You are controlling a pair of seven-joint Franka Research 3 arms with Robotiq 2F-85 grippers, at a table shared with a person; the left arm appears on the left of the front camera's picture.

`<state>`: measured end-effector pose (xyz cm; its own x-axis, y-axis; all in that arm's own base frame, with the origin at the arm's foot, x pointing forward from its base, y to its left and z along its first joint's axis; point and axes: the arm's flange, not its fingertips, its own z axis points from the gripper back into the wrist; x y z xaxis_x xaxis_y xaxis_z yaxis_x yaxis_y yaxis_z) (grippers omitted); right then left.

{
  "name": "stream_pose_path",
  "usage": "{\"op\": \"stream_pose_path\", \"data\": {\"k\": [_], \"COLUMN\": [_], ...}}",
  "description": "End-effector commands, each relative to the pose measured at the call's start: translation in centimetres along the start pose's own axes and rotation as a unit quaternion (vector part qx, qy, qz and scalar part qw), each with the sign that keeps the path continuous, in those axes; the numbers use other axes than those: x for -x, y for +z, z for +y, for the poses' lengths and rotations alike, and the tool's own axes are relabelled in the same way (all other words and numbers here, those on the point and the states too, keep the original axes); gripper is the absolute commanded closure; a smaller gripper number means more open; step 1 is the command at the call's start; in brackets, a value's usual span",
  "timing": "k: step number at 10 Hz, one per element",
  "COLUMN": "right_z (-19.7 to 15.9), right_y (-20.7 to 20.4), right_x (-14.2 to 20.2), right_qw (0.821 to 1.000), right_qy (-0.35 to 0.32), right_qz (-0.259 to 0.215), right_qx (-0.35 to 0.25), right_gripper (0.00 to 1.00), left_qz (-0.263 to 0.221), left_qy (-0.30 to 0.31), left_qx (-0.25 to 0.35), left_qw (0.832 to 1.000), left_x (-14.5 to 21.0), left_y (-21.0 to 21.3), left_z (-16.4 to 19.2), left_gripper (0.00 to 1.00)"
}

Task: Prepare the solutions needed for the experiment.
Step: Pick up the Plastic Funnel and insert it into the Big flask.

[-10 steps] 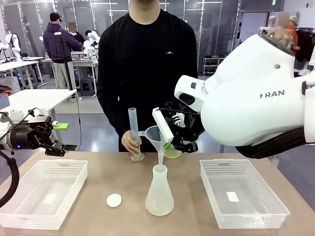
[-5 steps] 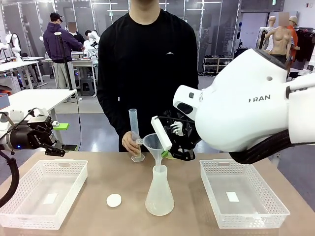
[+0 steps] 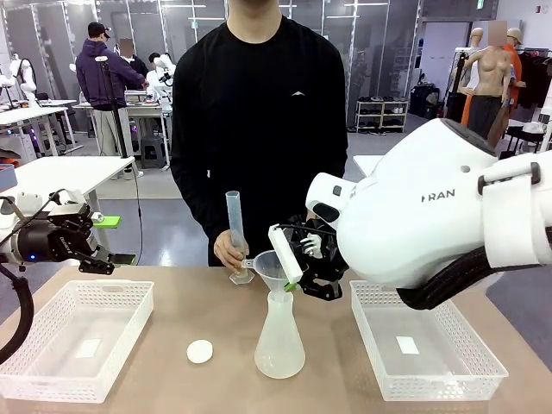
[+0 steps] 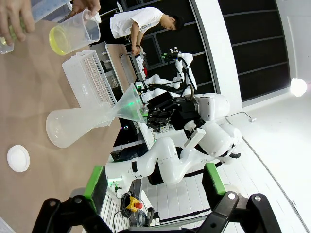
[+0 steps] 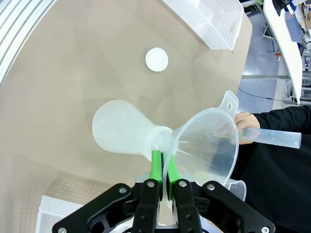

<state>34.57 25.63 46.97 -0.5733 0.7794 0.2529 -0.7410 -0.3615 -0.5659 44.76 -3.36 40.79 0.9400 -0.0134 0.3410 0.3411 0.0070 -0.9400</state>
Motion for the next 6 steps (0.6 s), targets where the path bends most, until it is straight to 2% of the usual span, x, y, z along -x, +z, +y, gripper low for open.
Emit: {"op": "stream_pose_path", "data": {"k": [1,6], "right_z": [0.37,0.94], "right_y": [-1.44,-1.98], "right_x": [0.93,1.3], "right_qw": [1.0,1.0], "right_qy": [0.006,-0.001], "right_qz": [-0.028,-0.01], "right_qx": [0.009,-0.001], "right_gripper": [0.96,0.96], "left_qz": [-0.003,-0.003], "left_qy": [-0.007,-0.007], "left_qx": [0.003,0.003], "left_qw": [1.0,1.0], "left_x": [0.03,0.03], "left_y": [-0.12,-0.12], "left_z": [-0.17,-0.17], "left_gripper": [0.0,0.0]}}
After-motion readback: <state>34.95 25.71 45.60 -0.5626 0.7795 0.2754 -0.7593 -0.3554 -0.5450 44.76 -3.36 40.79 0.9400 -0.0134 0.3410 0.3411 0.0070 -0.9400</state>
